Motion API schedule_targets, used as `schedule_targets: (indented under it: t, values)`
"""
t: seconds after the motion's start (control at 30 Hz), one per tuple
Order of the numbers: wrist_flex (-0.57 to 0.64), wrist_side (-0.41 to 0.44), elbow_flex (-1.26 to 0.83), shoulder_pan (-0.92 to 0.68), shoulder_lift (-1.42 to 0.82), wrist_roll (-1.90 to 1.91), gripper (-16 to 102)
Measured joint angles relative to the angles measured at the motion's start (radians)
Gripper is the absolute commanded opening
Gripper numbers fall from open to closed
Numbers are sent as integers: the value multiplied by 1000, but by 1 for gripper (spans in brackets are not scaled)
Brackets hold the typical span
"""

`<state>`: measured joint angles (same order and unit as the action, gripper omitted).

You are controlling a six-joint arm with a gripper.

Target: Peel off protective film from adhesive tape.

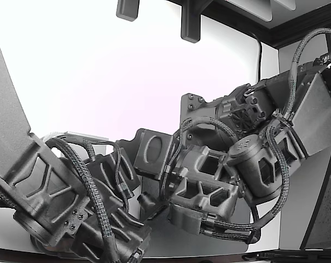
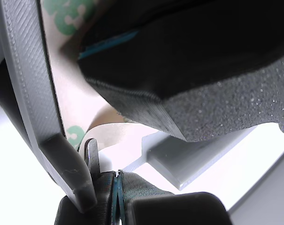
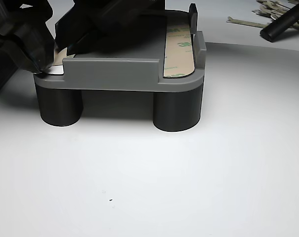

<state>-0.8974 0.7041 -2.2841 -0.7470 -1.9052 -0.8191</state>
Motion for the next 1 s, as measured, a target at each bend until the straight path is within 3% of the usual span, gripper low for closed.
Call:
schedule_targets:
  t: [0.37, 0.57, 0.63, 0.67, 0.7, 0.8, 0.9, 1.0]
  values:
    - [-66, 14, 29, 9, -28, -9, -11]
    - [-193, 35, 40, 9, -112, 54, -9]
    - [-239, 38, 29, 9, -164, 78, 16]
    - [-262, 40, 18, 9, -193, 95, 43]
    - [-276, 46, 6, 9, -224, 114, 63]
    - [-290, 84, -28, 14, -318, 192, 90]
    - [-298, 123, -38, 43, -383, 282, 89]
    - [-284, 80, -29, 132, -448, 302, 90]
